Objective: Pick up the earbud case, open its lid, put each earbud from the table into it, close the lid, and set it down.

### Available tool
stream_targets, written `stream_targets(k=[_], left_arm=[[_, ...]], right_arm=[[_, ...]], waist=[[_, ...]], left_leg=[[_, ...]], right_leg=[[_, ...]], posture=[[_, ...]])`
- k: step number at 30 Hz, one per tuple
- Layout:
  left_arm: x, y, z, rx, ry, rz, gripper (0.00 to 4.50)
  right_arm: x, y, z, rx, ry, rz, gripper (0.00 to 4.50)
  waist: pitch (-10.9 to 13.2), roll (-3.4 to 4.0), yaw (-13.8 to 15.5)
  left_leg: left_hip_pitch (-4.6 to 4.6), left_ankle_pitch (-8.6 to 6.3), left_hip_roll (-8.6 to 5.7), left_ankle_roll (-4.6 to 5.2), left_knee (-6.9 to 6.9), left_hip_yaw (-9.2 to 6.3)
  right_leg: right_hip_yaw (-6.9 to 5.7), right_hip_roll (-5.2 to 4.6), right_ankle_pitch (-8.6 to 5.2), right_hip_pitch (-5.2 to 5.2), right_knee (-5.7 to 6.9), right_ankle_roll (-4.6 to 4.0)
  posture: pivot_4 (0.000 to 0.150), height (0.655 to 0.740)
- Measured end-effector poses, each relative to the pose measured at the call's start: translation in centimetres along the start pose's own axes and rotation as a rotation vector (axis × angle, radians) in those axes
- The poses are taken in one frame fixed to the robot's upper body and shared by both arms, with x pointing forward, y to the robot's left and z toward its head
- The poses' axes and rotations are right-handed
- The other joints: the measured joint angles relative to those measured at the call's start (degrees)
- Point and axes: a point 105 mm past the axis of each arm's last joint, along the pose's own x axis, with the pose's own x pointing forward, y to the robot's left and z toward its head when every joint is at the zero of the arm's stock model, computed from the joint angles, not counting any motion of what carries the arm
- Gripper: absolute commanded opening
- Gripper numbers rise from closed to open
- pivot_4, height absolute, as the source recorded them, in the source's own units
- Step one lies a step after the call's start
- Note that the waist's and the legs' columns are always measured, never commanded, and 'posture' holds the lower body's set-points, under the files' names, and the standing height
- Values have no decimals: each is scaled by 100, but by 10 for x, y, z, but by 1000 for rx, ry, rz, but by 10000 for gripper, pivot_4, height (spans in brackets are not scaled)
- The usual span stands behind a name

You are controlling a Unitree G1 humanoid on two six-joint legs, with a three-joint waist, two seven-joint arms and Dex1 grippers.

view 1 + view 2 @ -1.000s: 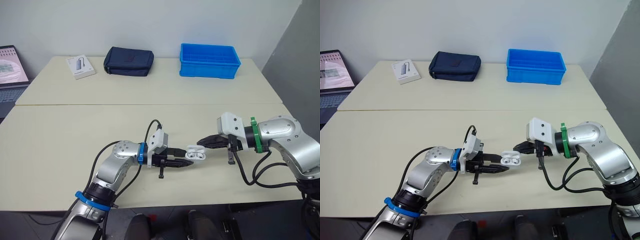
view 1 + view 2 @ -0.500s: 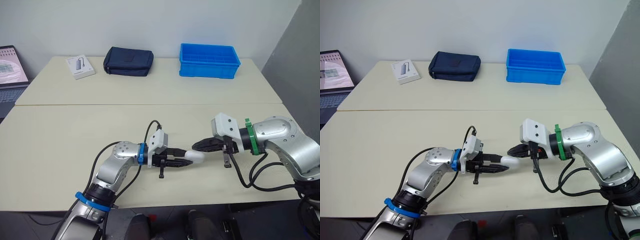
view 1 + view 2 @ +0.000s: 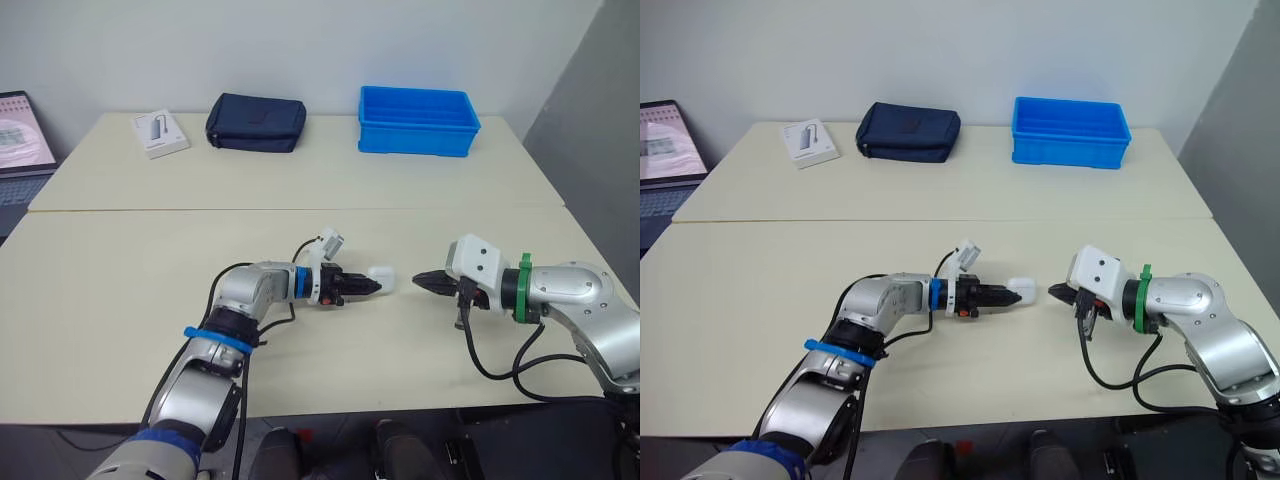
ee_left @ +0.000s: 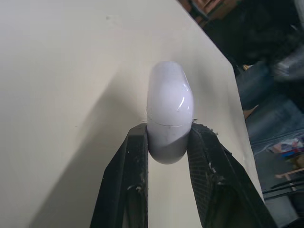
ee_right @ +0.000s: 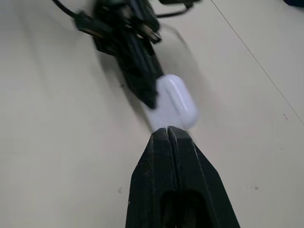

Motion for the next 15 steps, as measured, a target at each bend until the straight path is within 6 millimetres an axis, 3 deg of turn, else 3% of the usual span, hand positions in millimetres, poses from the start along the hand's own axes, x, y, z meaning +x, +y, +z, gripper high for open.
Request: stream_targets(k=[1, 8, 11, 15], left_arm=[[0, 2, -2, -28, 16, 2, 8083], [-11, 7, -7, -55, 85, -15, 28737], [-34, 8, -8, 37, 141, 4, 36212], [-87, 14, -17, 239, 221, 112, 44955]], right_arm=[[0, 4, 2, -2, -11, 18, 0], [-4, 11, 2, 15, -17, 47, 0], [-8, 16, -1, 20, 2, 74, 0], [-14, 17, -3, 7, 33, 91, 13011]], waist=[[0, 0, -1], [-1, 1, -1], [-2, 3, -37], [-4, 7, -138]], left_leg=[[1, 0, 0, 0, 0, -5], [6, 0, 0, 0, 2, -8], [11, 0, 7, 0, -3, -9], [36, 0, 24, 0, -16, 3]], right_leg=[[-3, 2, 0, 0, 2, 0], [-3, 3, 2, 4, 5, -5], [-1, 9, 3, 3, 8, -6], [10, 22, 4, 8, 12, -16]], posture=[[1500, 7280], [1500, 7280], [1500, 7280], [1500, 7280]])
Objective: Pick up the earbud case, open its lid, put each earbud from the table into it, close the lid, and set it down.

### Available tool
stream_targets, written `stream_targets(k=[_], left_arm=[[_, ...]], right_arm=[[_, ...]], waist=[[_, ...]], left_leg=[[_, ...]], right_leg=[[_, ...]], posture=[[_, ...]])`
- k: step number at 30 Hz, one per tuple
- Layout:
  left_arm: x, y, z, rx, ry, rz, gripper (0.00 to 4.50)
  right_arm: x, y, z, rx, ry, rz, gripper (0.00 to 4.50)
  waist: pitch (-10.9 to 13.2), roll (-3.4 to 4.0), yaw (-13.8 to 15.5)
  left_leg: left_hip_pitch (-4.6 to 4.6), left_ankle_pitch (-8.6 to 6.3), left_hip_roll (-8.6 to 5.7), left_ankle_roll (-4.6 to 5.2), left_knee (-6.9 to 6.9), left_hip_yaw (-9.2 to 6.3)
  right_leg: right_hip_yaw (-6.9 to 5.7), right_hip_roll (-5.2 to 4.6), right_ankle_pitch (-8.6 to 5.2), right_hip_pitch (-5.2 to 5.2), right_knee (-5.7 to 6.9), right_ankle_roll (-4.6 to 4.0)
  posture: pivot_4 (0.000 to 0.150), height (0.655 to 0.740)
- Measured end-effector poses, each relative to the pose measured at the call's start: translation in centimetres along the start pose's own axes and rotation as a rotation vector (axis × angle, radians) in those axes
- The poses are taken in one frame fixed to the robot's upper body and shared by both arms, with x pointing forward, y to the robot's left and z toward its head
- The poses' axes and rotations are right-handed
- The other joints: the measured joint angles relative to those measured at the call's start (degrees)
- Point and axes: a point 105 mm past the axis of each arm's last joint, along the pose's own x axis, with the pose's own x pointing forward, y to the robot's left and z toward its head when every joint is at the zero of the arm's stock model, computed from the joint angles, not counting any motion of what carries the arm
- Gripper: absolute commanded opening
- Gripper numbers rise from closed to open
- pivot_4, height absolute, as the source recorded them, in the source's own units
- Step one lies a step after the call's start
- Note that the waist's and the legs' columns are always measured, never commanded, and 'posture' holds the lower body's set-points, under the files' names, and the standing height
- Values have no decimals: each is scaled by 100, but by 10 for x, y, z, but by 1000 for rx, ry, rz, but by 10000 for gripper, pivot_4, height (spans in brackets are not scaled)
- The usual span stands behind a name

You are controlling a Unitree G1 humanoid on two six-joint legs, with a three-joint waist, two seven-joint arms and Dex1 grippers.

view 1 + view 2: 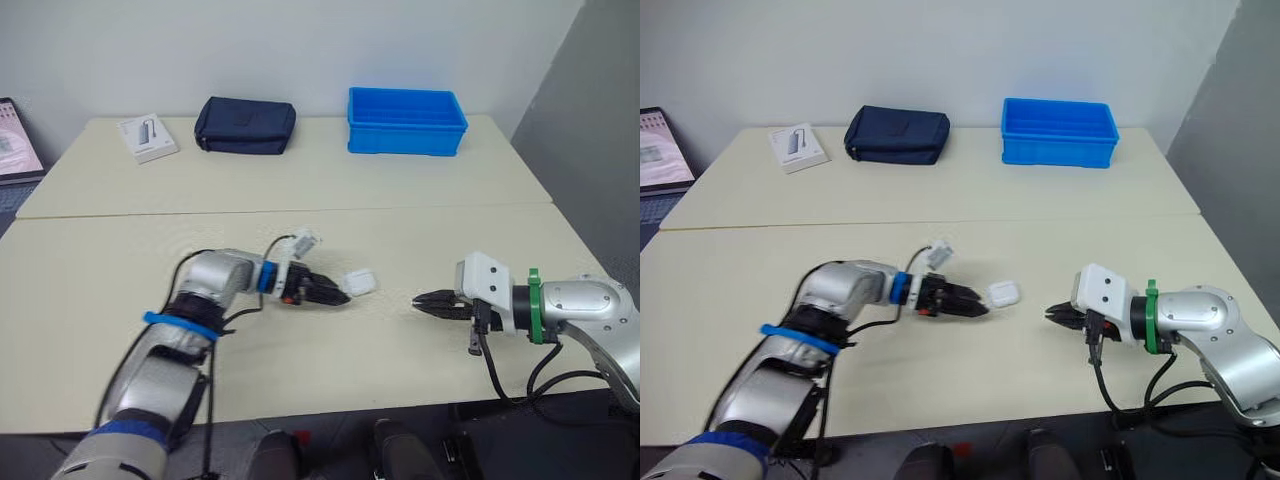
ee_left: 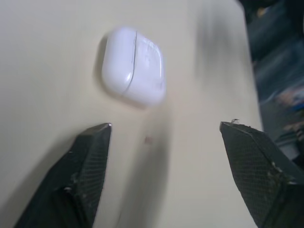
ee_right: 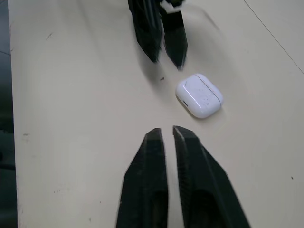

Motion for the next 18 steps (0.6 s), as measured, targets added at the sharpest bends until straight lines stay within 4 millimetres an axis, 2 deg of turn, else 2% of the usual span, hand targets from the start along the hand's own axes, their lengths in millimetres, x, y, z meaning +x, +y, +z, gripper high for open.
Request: stream_targets(k=[3, 5, 8, 13, 18], left_arm=[[-39, 6, -20, 155, 53, 132, 45000], [-62, 6, -31, 179, 41, 209, 45000], [-83, -11, -22, 244, -47, 210, 45000], [-114, -48, -6, 419, -114, 281, 45000], [-108, -73, 0, 495, -148, 269, 45000]], right_arm=[[-7, -4, 3, -18, 10, 1, 23716], [-14, -8, 3, -36, 27, 6, 31394], [-25, -18, 5, -75, 35, 7, 41674], [-47, -33, -4, -96, 71, 23, 41674], [-51, -39, -8, -105, 64, 37, 41674]], waist=[[1, 2, -8], [3, 2, 28], [8, -3, 117], [9, -3, 202], [9, -3, 203]], left_leg=[[7, 0, 12, 0, -1, 8], [4, 0, 15, -1, 1, 12], [-10, 0, 17, -2, 11, 27], [-28, -1, -4, -2, 10, 33], [-27, 0, -8, -1, 13, 26]], right_leg=[[0, 6, 2, 1, 2, -11], [-3, 4, 2, 1, 0, -13], [-7, -8, -2, -3, -9, -18], [-6, -39, -9, -10, -18, -6], [-12, -38, -8, -9, -11, -3]], posture=[[1500, 7280], [1500, 7280], [1500, 7280], [1500, 7280], [1500, 7280]])
